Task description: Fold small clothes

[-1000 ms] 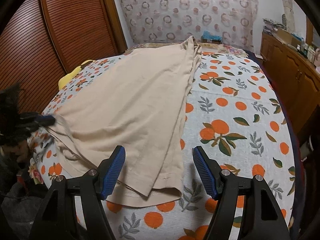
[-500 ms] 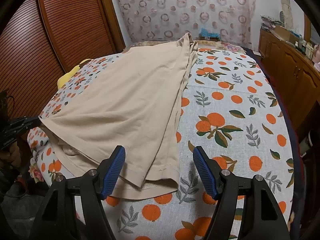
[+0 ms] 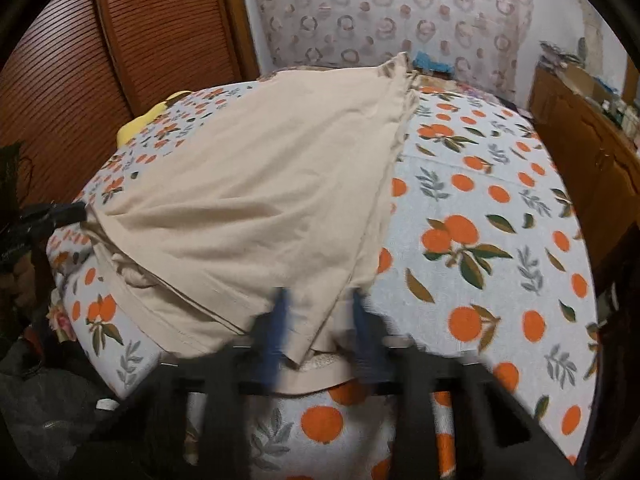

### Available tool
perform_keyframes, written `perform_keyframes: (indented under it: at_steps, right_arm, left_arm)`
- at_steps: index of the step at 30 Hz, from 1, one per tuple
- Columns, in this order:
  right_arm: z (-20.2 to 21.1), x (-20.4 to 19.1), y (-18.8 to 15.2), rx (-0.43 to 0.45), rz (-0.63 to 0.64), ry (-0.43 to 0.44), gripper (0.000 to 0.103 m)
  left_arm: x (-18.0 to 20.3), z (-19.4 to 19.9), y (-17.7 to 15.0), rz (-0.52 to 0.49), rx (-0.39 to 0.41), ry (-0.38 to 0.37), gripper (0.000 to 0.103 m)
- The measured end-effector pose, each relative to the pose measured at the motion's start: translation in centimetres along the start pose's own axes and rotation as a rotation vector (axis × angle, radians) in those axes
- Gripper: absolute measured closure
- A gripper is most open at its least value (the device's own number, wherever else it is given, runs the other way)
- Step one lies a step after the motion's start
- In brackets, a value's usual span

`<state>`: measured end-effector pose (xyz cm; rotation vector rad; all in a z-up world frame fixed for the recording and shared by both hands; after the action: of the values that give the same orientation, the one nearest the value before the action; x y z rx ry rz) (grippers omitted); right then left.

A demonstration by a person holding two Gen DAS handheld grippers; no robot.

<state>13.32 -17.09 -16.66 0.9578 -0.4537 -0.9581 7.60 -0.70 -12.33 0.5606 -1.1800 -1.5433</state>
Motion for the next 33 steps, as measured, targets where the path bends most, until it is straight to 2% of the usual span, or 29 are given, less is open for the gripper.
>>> perform_keyframes:
  at_steps: [2, 5, 10, 15, 18, 22, 26, 29, 32, 33]
  right_arm:
    - [-0.4, -0.2, 0.4, 0.003, -0.003, 0.035, 0.096]
    - [0.2, -0.1, 2.5, 0.07, -0.017, 0.081, 0.097]
    - [1.4, 2.0, 8.9, 0.213, -0.043, 0.078, 0.097]
    - [-0.8, 4.3, 15.2, 0.265, 0.001, 0.049, 0.097]
    - [-3.8, 5.8, 18.4, 0.264, 0.032, 0.022, 0.097]
    - [-9.0, 7.8, 20.9, 0.228, 0.024, 0.005, 0.097]
    - [-15.1, 9.4, 22.1, 0.17, -0.01, -0.017, 0.097]
    - [-17.6, 10.1, 22.5, 0.134, -0.015, -0.064, 0.097]
    - [-18.3, 10.6, 22.9, 0.132, -0.007, -0.105, 0.073]
    - [-17.9, 10.6, 23.0, 0.143, -0.01, -0.103, 0.061]
  left_arm:
    - [-0.6, -0.3, 2.1, 0.005, 0.037, 0.012, 0.1]
    - [-1.5, -0.9, 5.5, 0.018, 0.094, 0.014, 0.1]
    - [-2.9, -3.6, 11.4, 0.001, 0.161, 0.032, 0.1]
    - [-5.6, -8.6, 16.2, 0.008, 0.173, 0.064, 0.1]
    - [-7.5, -12.4, 18.1, 0.005, 0.156, 0.09, 0.1]
    - [-10.4, -17.3, 19.6, 0.008, 0.123, 0.122, 0.1]
    - [-13.2, -21.4, 19.6, 0.014, 0.075, 0.156, 0.1]
    - [-14.4, -23.7, 18.6, 0.009, 0.028, 0.198, 0.1]
    - [-14.3, -23.9, 18.1, 0.018, 0.01, 0.17, 0.099]
    - [-14.1, -23.7, 17.8, 0.013, 0.003, 0.158, 0.089]
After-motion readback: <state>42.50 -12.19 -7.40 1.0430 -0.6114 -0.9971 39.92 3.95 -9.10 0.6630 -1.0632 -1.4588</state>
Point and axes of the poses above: each gripper's, at about its wrist camera, not at the fingertips, and z roughly against the way its jaws point, x to its right, y to its top, the point moved 9 cm from there along -z, roughly the way its jaws point, and after that the axes turned 14 degrees about x, right-handed, at the moved point
